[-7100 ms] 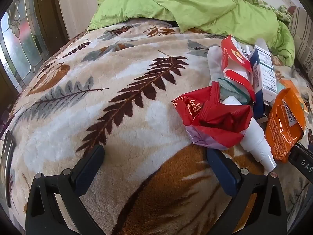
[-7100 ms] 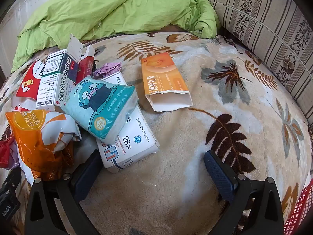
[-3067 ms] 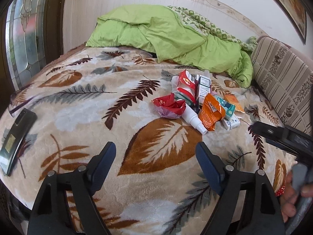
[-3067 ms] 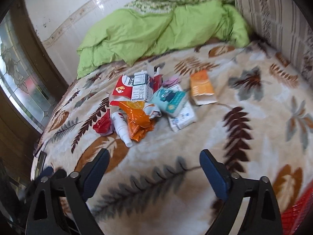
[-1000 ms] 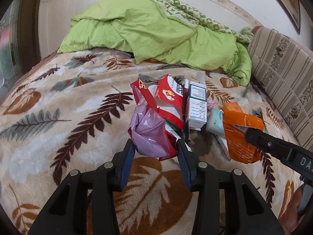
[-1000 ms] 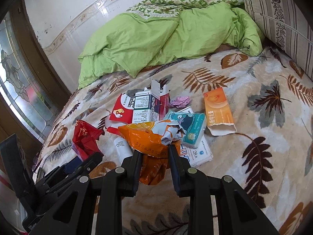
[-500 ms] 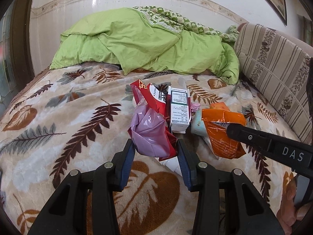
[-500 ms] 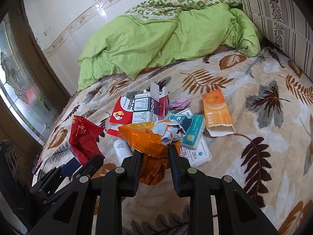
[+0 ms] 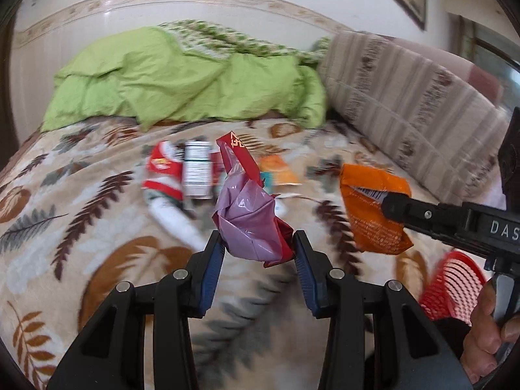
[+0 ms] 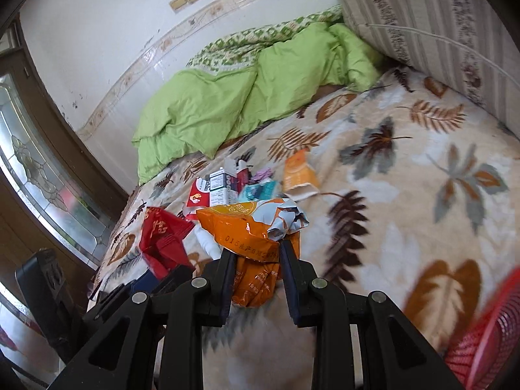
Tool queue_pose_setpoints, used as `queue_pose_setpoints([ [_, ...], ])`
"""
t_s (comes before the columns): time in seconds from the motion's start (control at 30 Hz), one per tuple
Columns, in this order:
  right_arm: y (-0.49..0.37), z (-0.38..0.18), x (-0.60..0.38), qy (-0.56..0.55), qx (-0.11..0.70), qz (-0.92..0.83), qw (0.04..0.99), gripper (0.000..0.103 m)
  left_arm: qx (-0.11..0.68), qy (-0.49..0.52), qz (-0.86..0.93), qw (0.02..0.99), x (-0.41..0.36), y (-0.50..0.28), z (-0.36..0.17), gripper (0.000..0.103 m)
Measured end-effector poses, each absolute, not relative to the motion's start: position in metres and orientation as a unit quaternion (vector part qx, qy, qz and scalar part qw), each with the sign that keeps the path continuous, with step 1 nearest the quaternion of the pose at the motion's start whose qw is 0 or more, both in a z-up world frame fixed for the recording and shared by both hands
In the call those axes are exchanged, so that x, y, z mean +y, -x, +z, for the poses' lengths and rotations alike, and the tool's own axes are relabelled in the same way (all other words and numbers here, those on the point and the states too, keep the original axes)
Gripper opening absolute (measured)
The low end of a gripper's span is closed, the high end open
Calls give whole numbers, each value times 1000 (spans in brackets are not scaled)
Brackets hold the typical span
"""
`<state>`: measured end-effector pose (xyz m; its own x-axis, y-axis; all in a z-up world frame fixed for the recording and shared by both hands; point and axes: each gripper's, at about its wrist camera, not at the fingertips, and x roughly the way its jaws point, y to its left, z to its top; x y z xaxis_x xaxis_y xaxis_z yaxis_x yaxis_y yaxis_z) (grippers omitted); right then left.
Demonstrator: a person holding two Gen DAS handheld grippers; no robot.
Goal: Collect trash
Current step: 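Carry both held bags off the bed over the red mesh basket, then open both tools to drop the bags into the red basket, then move both tools back to the trash pile on the blanket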
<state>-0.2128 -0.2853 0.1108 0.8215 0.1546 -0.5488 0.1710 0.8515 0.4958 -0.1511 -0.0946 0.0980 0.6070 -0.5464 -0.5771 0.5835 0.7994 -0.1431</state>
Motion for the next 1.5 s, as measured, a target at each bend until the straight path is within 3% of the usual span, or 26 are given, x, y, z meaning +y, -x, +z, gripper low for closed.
queue_pose_setpoints([
  [0.33,369,122,-396,-310,263,-140,903,28,320,-71,-495,805,-202,253,123,42],
  [0.6,436,95,-453,-351,276,-232,864,30,366,-118,-575,722,-291,311,101,46],
  [0.63,439,91,-457,-356,281,-244,857,32,372,-125,-577,716,-301,315,96,51],
  [0.7,443,86,-465,-364,293,-253,847,49,378,-131,-576,713,-307,317,93,56],
  [1.03,415,94,-446,-341,296,-225,864,58,378,-90,-527,756,-261,280,103,67],
  [1.5,297,106,-349,-247,344,-93,901,60,412,-2,-322,852,-118,162,88,68],
])
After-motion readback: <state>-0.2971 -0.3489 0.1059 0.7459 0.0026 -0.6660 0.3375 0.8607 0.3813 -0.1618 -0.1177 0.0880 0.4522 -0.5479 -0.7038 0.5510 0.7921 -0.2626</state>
